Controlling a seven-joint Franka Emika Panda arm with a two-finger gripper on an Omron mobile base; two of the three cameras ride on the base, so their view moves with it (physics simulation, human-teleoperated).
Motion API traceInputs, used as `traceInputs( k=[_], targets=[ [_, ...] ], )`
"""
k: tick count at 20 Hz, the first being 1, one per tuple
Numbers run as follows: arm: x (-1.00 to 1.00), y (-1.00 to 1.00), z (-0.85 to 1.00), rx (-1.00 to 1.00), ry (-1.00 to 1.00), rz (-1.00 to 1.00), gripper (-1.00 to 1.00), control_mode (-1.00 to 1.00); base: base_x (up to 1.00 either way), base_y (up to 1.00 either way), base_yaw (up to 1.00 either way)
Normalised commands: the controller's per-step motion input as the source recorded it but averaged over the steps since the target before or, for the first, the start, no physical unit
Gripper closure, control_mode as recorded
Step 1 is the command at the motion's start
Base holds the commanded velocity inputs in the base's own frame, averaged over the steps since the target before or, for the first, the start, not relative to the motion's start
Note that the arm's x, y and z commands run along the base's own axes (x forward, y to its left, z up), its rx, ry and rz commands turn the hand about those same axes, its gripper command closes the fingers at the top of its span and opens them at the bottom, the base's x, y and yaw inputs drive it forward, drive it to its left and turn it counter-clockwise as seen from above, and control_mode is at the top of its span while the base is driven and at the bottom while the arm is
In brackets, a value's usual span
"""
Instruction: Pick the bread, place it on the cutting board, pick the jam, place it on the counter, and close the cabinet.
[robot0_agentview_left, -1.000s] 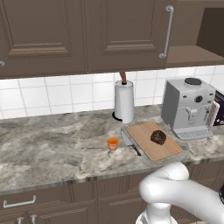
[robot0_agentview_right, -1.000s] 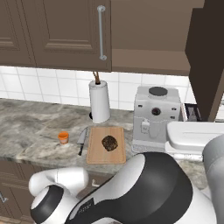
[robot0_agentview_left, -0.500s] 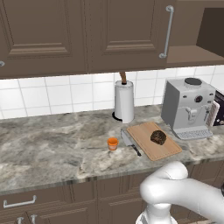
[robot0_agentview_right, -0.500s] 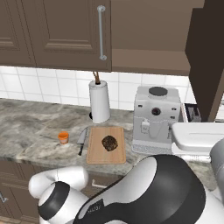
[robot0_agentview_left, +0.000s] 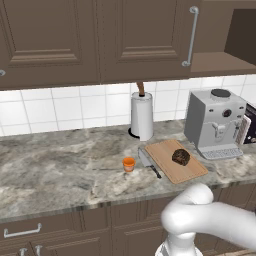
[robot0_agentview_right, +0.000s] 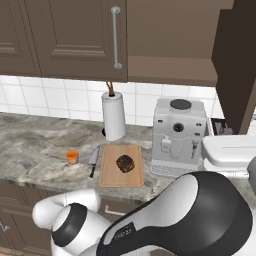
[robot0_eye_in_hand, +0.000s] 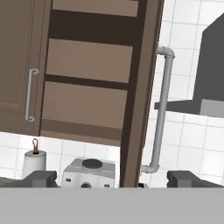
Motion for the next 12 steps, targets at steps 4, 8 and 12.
traceInputs(
  k=[4, 8, 12],
  targets=[
    [0.19, -0.07, 0.00, 0.00, 0.00, 0.04, -1.00, -1.00, 0.00, 0.00, 0.00],
    [0.12, -0.13, 0.00, 0.00, 0.00, 0.05, -1.00, -1.00, 0.00, 0.00, 0.00],
    [0.04, -0.20, 0.00, 0.01, 0.00, 0.06, -1.00, -1.00, 0.00, 0.00, 0.00]
  ],
)
